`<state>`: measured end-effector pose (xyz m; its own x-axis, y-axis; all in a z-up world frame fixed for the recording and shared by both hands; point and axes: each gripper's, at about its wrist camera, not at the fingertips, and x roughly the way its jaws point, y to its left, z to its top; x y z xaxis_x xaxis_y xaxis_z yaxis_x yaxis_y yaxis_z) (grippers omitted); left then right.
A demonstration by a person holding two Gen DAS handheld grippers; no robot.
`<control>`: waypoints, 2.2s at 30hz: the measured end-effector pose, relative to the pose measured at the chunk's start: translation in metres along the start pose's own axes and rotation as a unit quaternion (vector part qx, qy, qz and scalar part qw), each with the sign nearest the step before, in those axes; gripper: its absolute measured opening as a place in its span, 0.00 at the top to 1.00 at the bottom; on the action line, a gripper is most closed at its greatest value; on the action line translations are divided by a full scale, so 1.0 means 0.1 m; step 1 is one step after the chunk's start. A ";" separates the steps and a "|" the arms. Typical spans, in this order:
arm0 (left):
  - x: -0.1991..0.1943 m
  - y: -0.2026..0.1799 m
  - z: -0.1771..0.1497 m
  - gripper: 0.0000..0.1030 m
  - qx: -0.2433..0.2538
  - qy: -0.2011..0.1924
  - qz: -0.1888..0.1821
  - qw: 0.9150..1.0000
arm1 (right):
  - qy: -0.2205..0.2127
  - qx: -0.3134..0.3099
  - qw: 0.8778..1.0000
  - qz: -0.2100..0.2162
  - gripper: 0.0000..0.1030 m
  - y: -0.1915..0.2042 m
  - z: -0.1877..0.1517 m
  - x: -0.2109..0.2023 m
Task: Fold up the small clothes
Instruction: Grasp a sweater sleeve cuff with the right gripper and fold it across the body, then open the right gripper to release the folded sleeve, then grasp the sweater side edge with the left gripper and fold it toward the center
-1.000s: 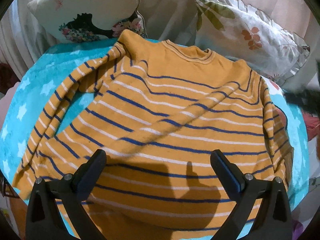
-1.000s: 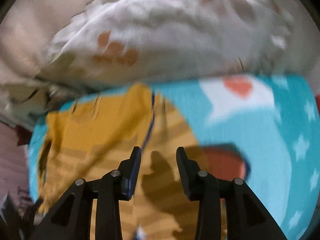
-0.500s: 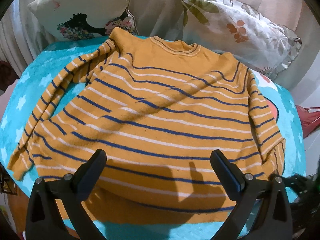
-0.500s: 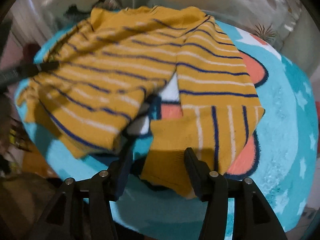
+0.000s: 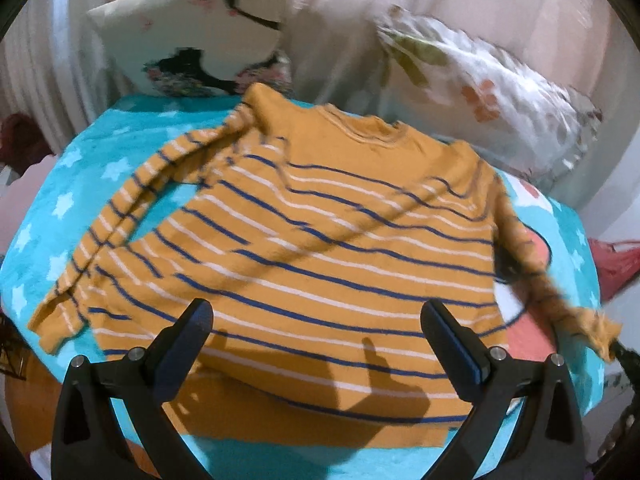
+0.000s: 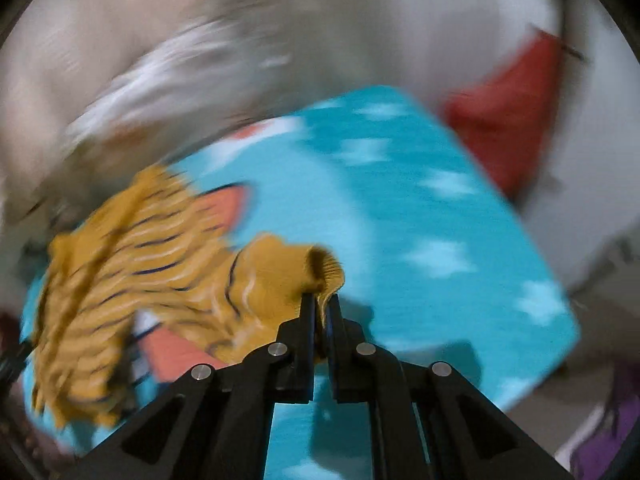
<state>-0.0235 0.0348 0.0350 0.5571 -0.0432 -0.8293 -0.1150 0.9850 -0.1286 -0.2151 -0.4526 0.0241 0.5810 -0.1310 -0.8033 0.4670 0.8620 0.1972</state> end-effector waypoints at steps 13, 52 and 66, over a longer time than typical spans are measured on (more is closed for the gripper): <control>-0.05 1.32 0.09 0.00 -0.117 -0.008 0.090 0.989 | 0.007 0.004 1.000 0.002 0.60 0.09 -0.02 -0.03; 0.64 3.17 0.98 0.93 -0.106 0.083 0.084 0.987 | 0.051 -0.100 0.994 0.015 0.61 2.26 -0.43 0.26; 0.33 3.15 1.25 0.55 -0.112 0.040 0.036 0.992 | 0.085 -0.063 0.994 0.033 0.51 2.34 -0.60 0.43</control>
<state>0.0620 0.3641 0.0350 0.4746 0.0034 -0.8802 -0.3375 0.9242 -0.1784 -0.1205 -0.2270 0.0020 0.4817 0.0030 -0.8763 0.3391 0.9215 0.1895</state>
